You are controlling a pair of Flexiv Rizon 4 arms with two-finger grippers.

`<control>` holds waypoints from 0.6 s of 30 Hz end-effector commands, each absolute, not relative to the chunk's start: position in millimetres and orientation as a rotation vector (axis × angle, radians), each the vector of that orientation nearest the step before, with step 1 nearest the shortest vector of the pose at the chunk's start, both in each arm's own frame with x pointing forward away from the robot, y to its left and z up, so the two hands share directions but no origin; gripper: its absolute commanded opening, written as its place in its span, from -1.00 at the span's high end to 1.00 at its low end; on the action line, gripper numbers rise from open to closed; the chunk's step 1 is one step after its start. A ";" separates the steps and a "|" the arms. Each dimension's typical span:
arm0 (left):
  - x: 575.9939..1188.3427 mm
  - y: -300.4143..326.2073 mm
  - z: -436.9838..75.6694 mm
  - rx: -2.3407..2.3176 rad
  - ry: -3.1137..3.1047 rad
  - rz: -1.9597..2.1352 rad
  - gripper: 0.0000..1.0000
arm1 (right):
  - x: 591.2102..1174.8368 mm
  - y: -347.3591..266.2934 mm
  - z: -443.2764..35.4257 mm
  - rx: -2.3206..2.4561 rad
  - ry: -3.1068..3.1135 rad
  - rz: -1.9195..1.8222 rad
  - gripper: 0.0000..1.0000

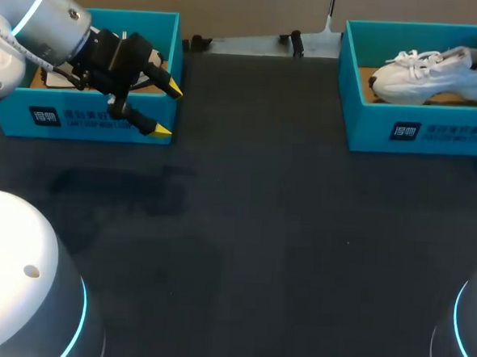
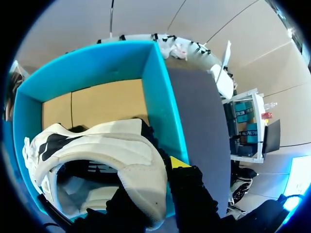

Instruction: Take the shoe out of the shoebox, open the shoe tongue, remove and reinsert the insole, then place the shoe into the shoebox

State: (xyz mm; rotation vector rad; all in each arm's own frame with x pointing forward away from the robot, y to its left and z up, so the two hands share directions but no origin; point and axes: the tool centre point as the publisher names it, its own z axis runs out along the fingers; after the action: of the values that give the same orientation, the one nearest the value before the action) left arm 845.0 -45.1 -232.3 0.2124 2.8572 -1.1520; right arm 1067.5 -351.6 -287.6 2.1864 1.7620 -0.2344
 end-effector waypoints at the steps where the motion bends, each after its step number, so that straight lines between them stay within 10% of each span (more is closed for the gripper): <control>1: 844.1 -44.8 -232.1 0.212 2.858 -1.148 -1.00 | 1061.4 -349.0 -291.8 2.183 1.761 -0.233 1.00; 18: 844.1 -44.8 -232.1 0.212 2.858 -1.148 -1.00 | 1037.0 -351.1 -312.7 2.206 1.732 -0.281 1.00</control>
State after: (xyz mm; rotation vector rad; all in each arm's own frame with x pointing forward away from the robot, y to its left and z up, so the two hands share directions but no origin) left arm 845.0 -45.1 -232.3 0.2124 2.8572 -1.1520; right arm 1041.5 -350.7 -313.0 2.2069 1.7338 -0.2920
